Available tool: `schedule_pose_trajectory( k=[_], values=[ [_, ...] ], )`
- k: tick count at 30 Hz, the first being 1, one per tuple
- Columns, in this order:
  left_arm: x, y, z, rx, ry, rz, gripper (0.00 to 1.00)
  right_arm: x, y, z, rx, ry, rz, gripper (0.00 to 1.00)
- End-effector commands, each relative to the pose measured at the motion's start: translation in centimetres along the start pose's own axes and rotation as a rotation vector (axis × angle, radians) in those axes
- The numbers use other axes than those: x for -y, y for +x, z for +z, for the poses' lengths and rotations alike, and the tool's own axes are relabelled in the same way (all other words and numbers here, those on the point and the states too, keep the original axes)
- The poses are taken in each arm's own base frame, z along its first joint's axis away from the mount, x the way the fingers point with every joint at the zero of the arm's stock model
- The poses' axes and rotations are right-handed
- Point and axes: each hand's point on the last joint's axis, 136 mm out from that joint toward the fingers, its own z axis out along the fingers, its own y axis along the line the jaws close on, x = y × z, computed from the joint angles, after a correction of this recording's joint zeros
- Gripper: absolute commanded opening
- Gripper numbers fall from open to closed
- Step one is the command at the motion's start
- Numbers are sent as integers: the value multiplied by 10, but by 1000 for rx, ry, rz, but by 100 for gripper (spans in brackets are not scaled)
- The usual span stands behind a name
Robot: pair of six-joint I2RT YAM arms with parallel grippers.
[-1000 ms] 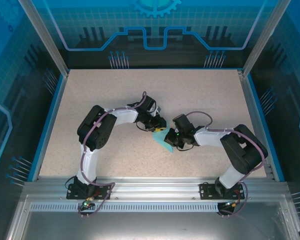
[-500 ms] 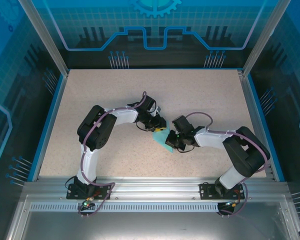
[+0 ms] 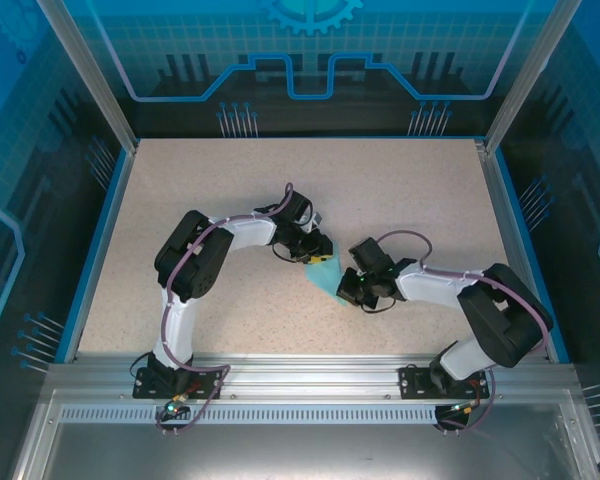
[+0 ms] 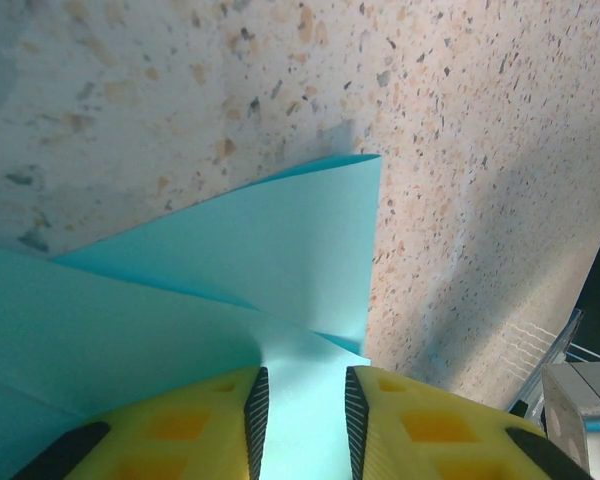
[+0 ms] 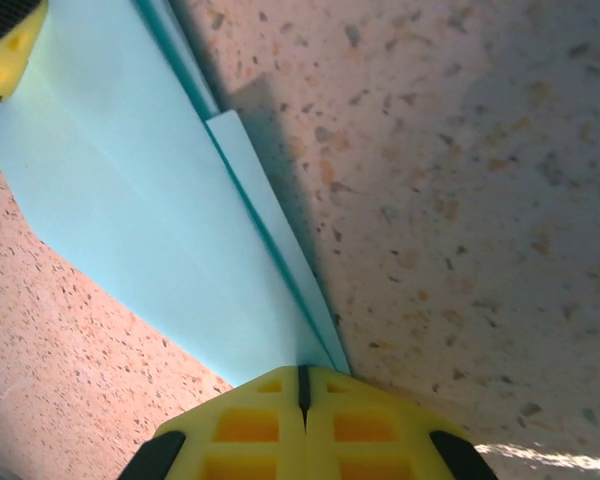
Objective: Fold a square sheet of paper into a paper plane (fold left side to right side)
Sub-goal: Fourth fold the wing at the center of the table.
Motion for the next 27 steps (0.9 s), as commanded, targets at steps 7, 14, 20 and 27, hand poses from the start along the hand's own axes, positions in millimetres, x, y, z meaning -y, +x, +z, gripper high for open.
schedule_pose_trajectory(
  k=[7, 14, 20, 27],
  values=[
    [-49, 7, 22, -23, -150, -55, 32, 61, 34, -6, -76, 205, 52, 0],
    [-41, 3, 20, -22, -140, -43, 33, 57, 34, -13, -63, 176, 30, 0],
    [-8, -7, 2, -11, -94, 2, 42, 36, 12, -50, 77, 105, -104, 15],
    [52, -24, -56, 67, -13, 111, 62, 29, -24, -89, 197, 32, -334, 48]
  ],
)
